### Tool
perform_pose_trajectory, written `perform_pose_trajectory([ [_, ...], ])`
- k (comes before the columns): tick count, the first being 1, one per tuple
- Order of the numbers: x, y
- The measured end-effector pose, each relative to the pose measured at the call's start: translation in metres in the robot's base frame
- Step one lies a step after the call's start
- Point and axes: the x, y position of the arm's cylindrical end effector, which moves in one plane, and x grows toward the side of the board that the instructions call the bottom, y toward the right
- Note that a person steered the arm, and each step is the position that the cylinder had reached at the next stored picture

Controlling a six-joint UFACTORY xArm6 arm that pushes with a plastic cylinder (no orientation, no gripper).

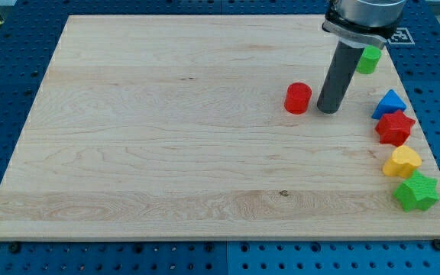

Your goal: Slide the red circle towards the top

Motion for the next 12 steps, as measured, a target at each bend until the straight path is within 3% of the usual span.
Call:
perform_pose_trajectory([
  [5, -0.023, -0.135],
  [6, -0.029, -0.137],
  [9, 0.083, -0.137],
  [10, 0.088, -0.136],
  [12, 0.050, -0.112],
])
